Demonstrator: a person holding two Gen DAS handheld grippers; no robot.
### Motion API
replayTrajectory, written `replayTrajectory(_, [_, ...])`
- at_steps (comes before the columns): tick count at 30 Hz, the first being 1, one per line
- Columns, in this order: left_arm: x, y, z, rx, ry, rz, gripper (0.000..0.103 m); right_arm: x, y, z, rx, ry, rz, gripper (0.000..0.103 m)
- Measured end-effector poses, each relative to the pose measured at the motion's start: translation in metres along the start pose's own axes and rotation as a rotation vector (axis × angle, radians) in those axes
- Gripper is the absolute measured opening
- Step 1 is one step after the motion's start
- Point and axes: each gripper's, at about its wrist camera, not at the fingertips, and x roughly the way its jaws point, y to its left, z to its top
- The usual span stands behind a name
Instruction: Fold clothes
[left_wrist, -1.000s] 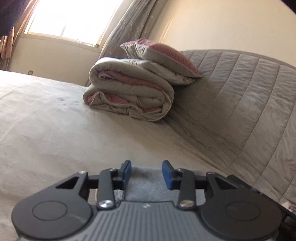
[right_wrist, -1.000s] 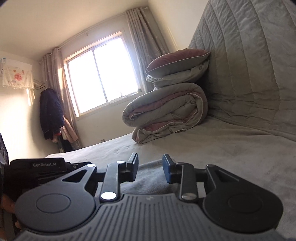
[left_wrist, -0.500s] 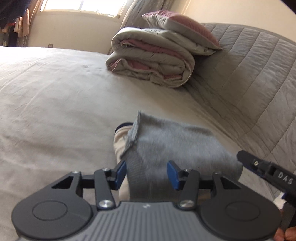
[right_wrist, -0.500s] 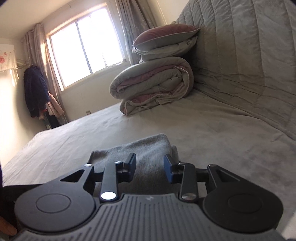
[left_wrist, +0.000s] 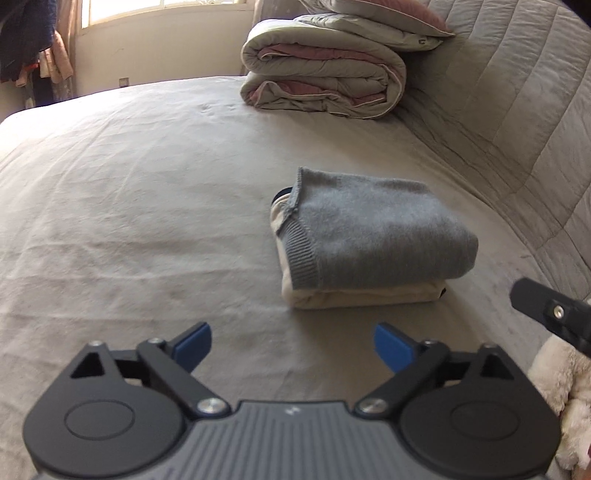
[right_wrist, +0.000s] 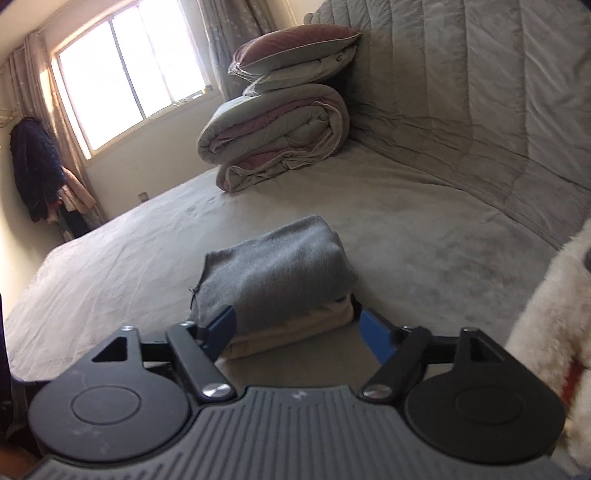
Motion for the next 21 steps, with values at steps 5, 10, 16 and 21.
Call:
replayTrajectory(5, [-0.004, 0.001, -0.009, 0.006, 0.04, 0.038, 0.102, -0.011, 0.008, -0.009, -0.067, 0.003, -0.033, 0.103])
replayTrajectory(10, [0.0, 0.003, -0.017, -0.008, 0.062, 0.068, 0.102, -0.014, 0.0, -0.007, -0.065, 0.029, -0.034, 0.103])
replayTrajectory(16, [0.005, -0.001, -0.017, -0.041, 0.057, 0.099, 0.102, -0.017, -0.015, -0.009, -0.012, 0.041, -0.038, 0.103])
replayTrajectory(21, [0.006, -0.01, -0.015, -0.051, 0.047, 0.085, 0.102, -0.012, -0.013, -0.01, -0.023, 0.065, -0.036, 0.103])
